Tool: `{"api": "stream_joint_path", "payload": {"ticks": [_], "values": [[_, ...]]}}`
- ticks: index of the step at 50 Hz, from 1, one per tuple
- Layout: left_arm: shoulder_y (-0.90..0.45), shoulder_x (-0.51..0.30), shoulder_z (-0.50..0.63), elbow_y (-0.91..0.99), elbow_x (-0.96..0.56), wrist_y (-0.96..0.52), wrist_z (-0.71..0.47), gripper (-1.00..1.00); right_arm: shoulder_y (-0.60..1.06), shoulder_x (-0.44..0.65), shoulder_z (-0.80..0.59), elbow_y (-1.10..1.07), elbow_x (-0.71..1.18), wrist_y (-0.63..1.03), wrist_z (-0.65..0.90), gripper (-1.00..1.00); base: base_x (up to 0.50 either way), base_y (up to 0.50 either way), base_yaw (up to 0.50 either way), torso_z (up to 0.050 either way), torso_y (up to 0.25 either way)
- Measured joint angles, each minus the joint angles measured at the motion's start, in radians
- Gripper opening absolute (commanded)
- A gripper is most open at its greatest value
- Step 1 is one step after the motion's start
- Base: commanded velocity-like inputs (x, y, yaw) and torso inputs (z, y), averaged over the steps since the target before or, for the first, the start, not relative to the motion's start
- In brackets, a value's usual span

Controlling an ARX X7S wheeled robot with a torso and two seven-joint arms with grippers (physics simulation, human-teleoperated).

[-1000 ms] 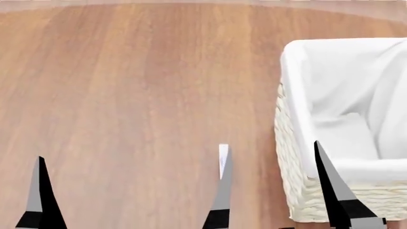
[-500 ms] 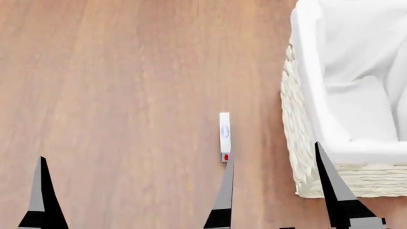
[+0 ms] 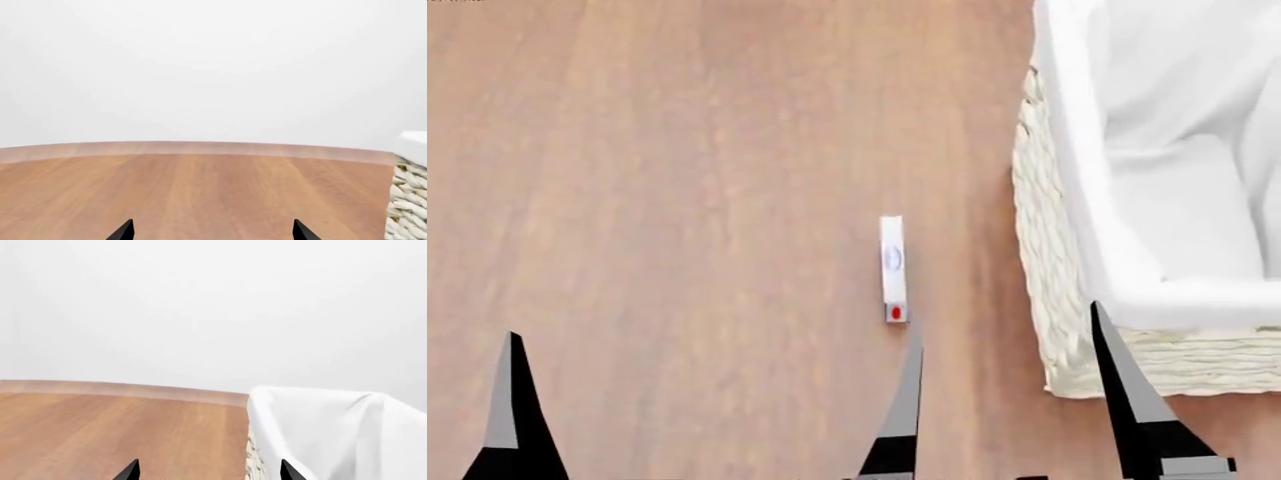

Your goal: Pick up the alphabet soup and the cream cheese box, and put them in the basket.

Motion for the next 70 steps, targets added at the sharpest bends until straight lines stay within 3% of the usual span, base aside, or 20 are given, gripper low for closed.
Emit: {"api": "stream_joint_path", "payload": {"ticks": [70], "values": [[0.004,-0.023,0.022,0.004,-0.019,0.017,-0.021,1.00,0.000,0.029,-0.020,-0.010,0.010,0.019,0.029,1.00,0.00,0.00,-0.31,0.000,0.000]]}}
